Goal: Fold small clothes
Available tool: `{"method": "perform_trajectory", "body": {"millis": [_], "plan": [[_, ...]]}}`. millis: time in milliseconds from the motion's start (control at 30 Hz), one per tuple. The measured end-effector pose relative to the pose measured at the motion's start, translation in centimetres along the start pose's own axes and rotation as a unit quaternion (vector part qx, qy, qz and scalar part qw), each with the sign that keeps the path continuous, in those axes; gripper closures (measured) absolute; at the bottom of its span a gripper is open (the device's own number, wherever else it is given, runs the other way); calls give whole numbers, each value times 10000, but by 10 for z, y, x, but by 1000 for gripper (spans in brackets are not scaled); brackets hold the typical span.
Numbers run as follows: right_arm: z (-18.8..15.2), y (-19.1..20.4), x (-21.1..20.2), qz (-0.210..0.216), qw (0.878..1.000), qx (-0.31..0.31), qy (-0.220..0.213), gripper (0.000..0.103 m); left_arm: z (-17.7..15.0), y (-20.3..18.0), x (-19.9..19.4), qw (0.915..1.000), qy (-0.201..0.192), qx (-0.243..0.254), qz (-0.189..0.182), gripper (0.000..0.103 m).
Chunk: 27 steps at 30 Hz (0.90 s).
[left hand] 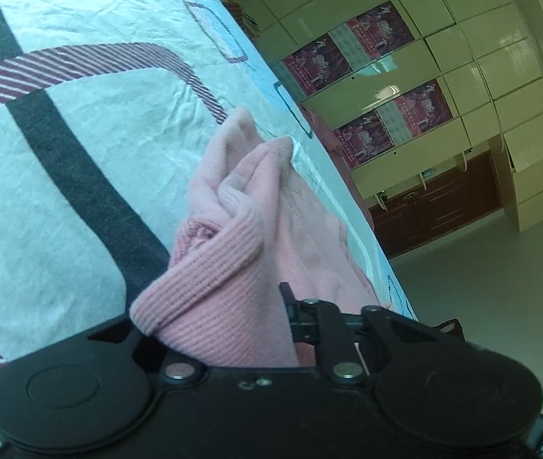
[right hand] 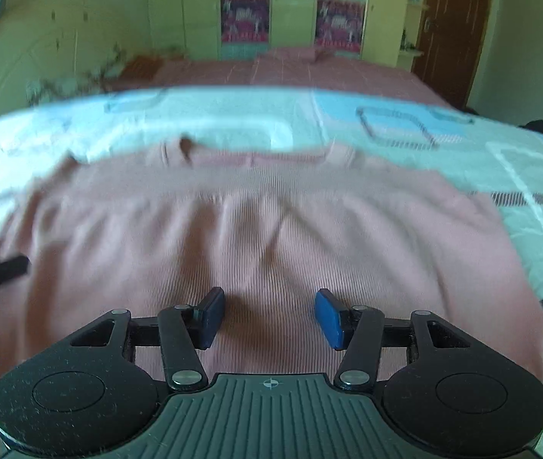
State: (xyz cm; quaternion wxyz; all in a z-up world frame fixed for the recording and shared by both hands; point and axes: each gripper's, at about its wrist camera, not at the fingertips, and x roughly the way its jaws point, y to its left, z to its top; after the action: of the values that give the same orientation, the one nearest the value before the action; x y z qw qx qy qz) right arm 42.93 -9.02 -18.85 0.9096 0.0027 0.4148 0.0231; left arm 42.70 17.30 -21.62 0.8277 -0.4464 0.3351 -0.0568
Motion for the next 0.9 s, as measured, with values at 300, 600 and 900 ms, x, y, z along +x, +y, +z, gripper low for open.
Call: {"method": "perform_trajectory", "body": {"millis": [300,600,900], "plan": [[-5,1,5,49,9988,-466,-120,50,-4,-8,-14,9996,-193,182,68,92],[5,-50,-19,917,9945,351,-363,48,-20,-114,-18,9872,-380,1549,23,92],[0,-161,-55,624,9916,950,-614,48,-128,-234,60,9433,543,3214,-627,92]]}}
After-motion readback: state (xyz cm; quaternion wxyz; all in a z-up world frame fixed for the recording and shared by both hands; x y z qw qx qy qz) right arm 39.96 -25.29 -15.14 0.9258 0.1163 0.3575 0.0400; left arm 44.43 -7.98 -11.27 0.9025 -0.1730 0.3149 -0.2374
